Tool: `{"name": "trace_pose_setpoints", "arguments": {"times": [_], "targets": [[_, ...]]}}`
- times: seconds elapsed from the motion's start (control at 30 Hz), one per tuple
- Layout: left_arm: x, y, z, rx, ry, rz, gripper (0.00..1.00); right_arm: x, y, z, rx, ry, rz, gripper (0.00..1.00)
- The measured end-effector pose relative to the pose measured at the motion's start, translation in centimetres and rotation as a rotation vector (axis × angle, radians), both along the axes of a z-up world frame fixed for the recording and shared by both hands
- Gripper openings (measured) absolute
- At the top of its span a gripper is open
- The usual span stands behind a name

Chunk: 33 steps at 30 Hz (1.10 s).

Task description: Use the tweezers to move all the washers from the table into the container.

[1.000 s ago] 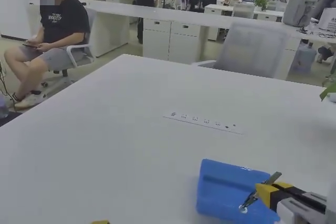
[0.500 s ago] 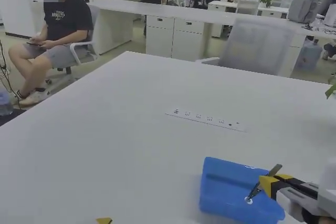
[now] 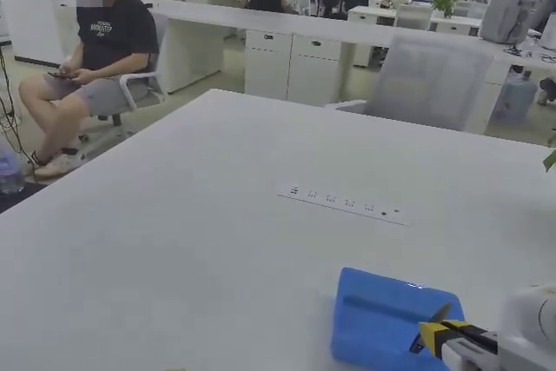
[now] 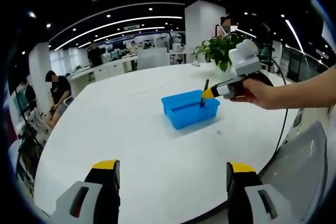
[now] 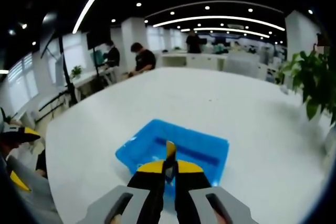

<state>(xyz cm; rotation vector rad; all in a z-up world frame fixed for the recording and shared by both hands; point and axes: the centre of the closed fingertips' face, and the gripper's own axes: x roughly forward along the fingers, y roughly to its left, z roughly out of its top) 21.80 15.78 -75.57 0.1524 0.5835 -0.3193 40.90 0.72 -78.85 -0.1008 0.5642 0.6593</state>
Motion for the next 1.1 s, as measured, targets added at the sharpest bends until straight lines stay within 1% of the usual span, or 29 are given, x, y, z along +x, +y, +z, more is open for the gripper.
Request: {"name": "trace_pose_setpoints", "arguments": {"times": [0.1,0.13,0.2,0.3,0.37,0.43,0.47,0.5,0.6,0.63,0.67,0.7,0.8,0.83,0.87,0.93,1.0,1.07,1.1], "targets": [[0.0,0.0,0.0,-0.005,0.002,0.003,0.85,-0.1,0.1,-0.5,-0.011,0.008,-0.003,0.02],[-0.1,0.0,-0.1,-0.007,0.002,0.003,0.85,0.0,0.1,-0.3,0.002,-0.011,-0.007,0.02],[-0.1,0.0,-0.1,-0.004,0.001,0.001,0.85,-0.1,-0.1,-0.5,-0.008,-0.003,-0.009,0.02],[-0.1,0.0,0.0,-0.004,-0.001,0.001,0.85,0.0,-0.3,-0.4,-0.007,0.001,-0.018,0.03],[-0.1,0.1,0.0,-0.003,-0.002,0.001,0.85,0.0,-0.4,-0.4,0.002,0.005,-0.028,0.03],[-0.1,0.1,0.1,-0.002,-0.003,0.002,0.85,0.1,-0.6,0.0,0.025,0.002,-0.046,0.03],[0.0,0.1,0.1,-0.002,-0.005,0.002,0.85,0.2,-0.7,0.5,0.063,0.005,-0.073,0.03],[0.0,0.1,0.2,-0.003,-0.006,0.003,0.85,0.3,-0.9,1.2,0.088,0.000,-0.092,0.03],[0.0,0.0,0.2,-0.001,-0.007,-0.004,0.85,0.2,-1.1,2.6,0.134,-0.012,-0.108,0.03],[0.1,0.0,0.3,0.001,-0.012,-0.005,0.85,0.2,-0.9,3.1,0.139,-0.022,-0.101,0.03],[0.1,-0.1,0.3,0.001,-0.011,-0.007,0.85,0.1,-0.9,3.3,0.140,-0.025,-0.100,0.03],[0.1,-0.1,0.3,0.002,-0.011,-0.008,0.85,-0.4,-0.9,4.1,0.151,-0.042,-0.099,0.03],[0.0,-0.4,0.3,0.010,-0.010,-0.018,0.85,-1.4,-1.0,5.3,0.176,-0.059,-0.097,0.03],[0.0,-0.4,0.4,0.014,-0.011,-0.021,0.85,-1.8,-1.0,5.6,0.177,-0.068,-0.094,0.03],[0.0,-0.5,0.4,0.016,-0.014,-0.023,0.84,-2.1,-1.2,6.0,0.166,-0.087,-0.085,0.03],[0.0,-0.5,0.5,0.012,-0.015,-0.025,0.85,-2.5,-1.6,6.4,0.157,-0.105,-0.083,0.03],[0.1,-0.6,0.5,0.007,-0.019,-0.022,0.85,-3.6,-1.7,6.9,0.166,-0.107,-0.089,0.03],[0.0,-0.6,0.5,0.008,-0.016,-0.021,0.85,-4.6,-1.9,7.1,0.196,-0.092,-0.090,0.03],[0.0,-0.6,0.4,0.009,-0.016,-0.021,0.85,-4.8,-2.0,7.1,0.197,-0.090,-0.093,0.03]]}}
